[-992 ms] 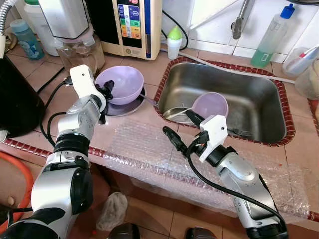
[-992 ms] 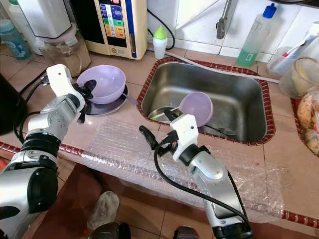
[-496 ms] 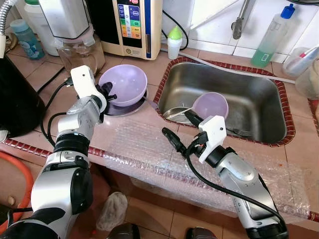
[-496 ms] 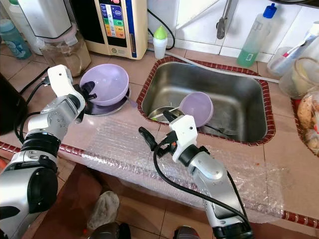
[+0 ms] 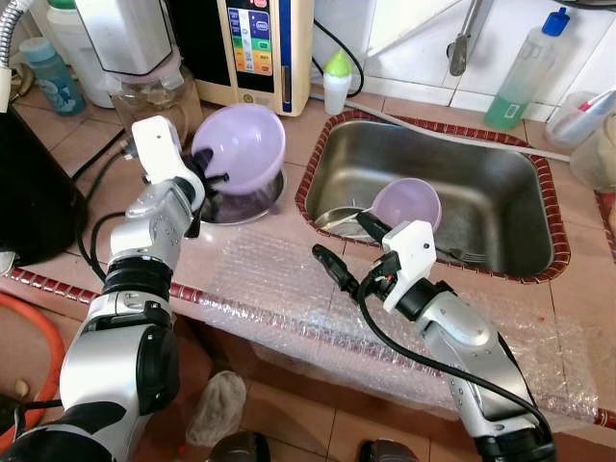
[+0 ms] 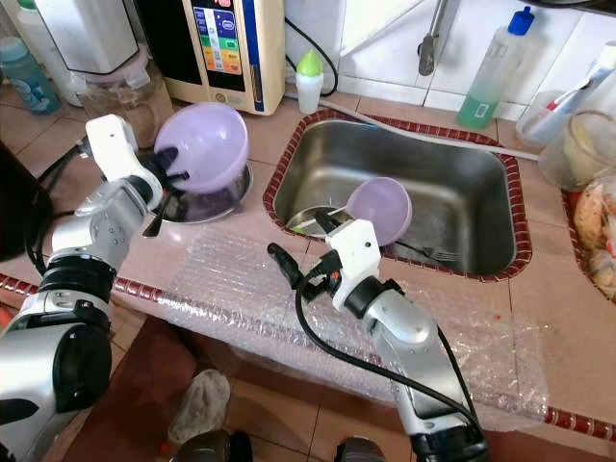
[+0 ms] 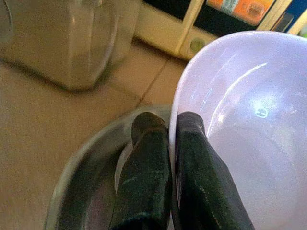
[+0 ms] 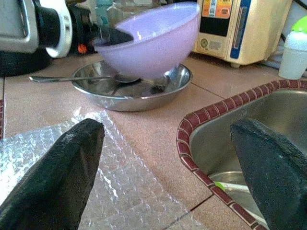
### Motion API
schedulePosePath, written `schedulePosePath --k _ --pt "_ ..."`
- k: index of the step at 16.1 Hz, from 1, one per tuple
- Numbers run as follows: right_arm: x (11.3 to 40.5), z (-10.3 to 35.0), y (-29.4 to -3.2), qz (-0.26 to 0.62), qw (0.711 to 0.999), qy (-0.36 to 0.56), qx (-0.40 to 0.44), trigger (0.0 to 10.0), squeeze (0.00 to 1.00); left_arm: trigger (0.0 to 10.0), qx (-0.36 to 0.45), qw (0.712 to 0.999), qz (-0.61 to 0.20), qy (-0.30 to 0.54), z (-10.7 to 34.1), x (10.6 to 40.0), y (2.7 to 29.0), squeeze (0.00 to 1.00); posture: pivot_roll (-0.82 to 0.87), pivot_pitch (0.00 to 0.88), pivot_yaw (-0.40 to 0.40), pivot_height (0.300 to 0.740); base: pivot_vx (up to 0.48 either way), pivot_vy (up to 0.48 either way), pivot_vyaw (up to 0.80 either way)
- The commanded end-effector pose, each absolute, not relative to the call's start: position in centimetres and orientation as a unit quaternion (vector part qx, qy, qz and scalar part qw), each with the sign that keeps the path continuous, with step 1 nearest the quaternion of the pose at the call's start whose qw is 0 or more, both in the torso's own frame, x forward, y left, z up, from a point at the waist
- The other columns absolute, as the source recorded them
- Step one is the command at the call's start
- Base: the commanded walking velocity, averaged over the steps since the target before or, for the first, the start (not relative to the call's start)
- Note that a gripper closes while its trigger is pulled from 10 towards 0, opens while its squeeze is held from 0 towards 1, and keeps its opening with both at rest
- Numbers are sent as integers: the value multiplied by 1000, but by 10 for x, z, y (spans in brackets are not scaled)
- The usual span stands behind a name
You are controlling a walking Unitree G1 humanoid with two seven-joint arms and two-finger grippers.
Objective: Kitchen organization
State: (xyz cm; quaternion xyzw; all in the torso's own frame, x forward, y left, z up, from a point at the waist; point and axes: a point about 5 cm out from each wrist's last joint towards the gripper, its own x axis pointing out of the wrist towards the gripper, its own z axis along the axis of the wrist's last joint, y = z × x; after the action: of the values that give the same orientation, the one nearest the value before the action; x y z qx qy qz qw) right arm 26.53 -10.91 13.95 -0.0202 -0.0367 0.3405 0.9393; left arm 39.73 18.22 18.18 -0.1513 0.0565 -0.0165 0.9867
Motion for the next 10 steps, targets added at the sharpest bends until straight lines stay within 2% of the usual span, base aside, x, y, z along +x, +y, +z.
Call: schedulePosePath --k 1,3,6,8,9,10 --pt "267 140 -110 342 939 -39 -25 10000 0 0 -138 990 -19 21 193 398 182 0 -106 49 46 740 0 0 0" --pt "269 143 -112 327 944 -47 -16 10000 0 0 -127 992 -25 -11 202 398 179 0 -104 47 45 740 0 0 0" --pt "280 153 -117 290 954 -59 43 10000 0 0 -56 995 -60 -54 212 394 161 0 -101 35 44 740 0 0 0" --pt "288 162 -118 271 954 -65 113 10000 0 0 -13 993 -97 -70 208 388 137 0 -98 28 44 740 0 0 0" --pt "288 162 -118 270 953 -65 119 10000 0 0 -8 992 -100 -71 207 387 135 0 -98 28 44 740 0 0 0" --pt "292 166 -117 265 951 -66 147 10000 0 0 5 989 -124 -75 202 383 119 0 -98 25 44 740 0 0 0"
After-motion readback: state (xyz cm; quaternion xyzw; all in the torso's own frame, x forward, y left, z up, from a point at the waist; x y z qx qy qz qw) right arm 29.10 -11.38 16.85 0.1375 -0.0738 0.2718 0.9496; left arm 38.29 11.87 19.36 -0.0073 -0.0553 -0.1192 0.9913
